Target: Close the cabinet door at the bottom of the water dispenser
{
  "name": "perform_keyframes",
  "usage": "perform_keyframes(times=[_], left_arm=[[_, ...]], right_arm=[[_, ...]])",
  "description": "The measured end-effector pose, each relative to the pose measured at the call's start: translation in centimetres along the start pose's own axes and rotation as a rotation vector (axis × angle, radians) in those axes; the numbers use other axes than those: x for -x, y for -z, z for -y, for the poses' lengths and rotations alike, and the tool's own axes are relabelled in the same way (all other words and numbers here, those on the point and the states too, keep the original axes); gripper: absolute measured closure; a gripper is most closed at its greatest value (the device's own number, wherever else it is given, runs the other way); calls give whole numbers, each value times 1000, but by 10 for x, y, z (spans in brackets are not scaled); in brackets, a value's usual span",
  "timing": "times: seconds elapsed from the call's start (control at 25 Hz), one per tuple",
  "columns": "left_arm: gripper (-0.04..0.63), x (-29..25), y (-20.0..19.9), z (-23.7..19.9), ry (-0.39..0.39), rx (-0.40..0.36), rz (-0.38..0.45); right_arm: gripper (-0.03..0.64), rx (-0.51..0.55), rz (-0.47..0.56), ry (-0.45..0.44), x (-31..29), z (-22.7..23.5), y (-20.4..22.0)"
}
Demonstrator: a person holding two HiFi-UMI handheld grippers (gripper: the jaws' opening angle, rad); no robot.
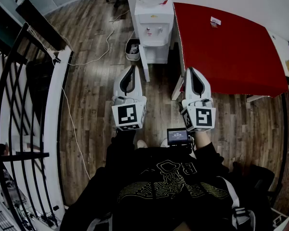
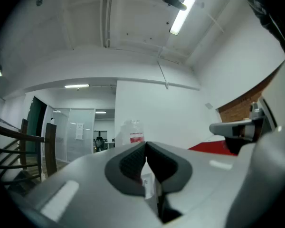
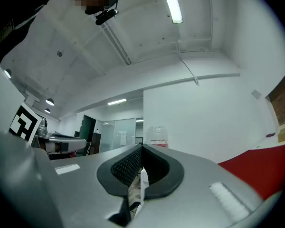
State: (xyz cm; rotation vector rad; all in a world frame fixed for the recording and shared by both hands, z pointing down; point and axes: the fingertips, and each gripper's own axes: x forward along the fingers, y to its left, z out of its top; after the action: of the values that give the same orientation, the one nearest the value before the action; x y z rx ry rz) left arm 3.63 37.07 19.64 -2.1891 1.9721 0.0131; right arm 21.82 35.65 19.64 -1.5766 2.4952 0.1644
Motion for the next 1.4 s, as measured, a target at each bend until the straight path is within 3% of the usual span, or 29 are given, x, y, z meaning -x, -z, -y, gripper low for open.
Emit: perform_keyframes(times=[0.32, 0.52, 0.84, 1.04, 1.4], left_arm=[[589, -5, 0, 18, -12, 19, -3], [589, -24, 15, 3, -23, 34, -27], [589, -96, 48, -50, -15, 59, -19], [589, -160, 59, -91, 31, 56, -10], [589, -226, 108, -145, 41, 69, -74]], right_arm=[[618, -3, -16, -29, -4, 15, 6], [618, -17, -27, -33, -23, 15, 13], [618, 1, -46, -23, -105, 9, 44], [618, -18, -8, -31, -176, 1, 44], [618, -45, -56, -34, -254, -8, 90]])
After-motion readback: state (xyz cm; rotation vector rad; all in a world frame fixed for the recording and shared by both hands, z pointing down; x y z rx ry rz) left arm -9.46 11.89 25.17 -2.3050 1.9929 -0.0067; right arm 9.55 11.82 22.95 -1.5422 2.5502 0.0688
